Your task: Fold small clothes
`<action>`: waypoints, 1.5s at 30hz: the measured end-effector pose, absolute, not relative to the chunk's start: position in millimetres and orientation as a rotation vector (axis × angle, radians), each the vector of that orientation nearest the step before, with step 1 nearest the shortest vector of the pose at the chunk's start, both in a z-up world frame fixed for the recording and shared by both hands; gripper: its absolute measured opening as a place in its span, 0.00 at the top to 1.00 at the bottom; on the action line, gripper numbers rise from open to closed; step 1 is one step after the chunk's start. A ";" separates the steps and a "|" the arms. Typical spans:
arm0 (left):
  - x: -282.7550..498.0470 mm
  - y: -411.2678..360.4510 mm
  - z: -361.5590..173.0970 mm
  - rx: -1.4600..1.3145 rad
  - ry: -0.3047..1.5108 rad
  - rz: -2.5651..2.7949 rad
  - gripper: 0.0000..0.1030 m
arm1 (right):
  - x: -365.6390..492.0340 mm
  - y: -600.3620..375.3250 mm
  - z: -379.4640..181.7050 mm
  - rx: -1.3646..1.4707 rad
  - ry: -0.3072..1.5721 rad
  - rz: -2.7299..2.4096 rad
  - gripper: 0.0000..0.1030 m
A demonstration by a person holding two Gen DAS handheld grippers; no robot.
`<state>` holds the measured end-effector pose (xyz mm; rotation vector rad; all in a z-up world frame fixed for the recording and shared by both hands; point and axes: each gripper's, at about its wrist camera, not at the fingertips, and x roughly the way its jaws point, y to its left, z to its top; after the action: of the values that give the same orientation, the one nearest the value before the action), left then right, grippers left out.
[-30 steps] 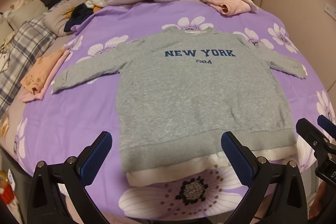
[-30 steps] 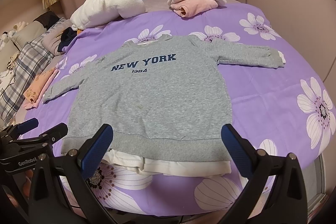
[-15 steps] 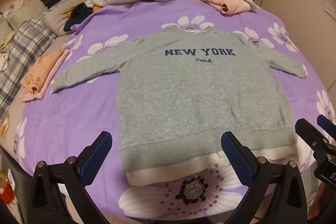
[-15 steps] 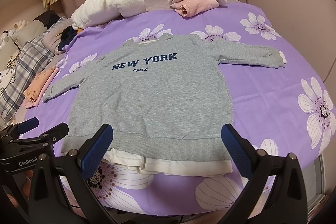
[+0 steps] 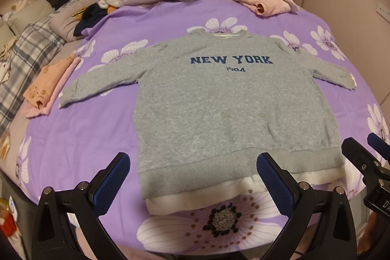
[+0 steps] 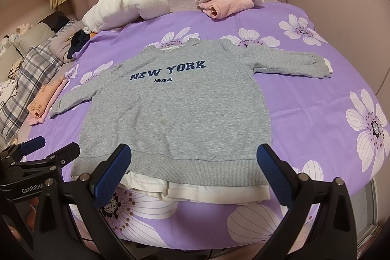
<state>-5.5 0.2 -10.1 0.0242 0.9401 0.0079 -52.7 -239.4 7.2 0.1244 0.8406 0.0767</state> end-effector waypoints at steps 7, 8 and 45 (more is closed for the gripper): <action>-5.1 -0.7 -10.0 0.022 0.940 0.007 0.00 | -53.3 -238.3 6.8 0.126 0.839 0.078 0.00; -5.2 -1.0 -10.0 0.023 0.940 0.006 0.00 | -52.8 -238.6 6.8 0.127 0.837 0.079 0.00; 132.1 1.2 -58.9 -0.421 1.034 -0.275 0.00 | 105.0 -523.5 -100.2 1.060 0.655 -0.177 0.07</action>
<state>132.1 1.2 -58.9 -0.4210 1.0344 -0.2749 105.0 -523.5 -100.2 1.0602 0.6553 -0.1775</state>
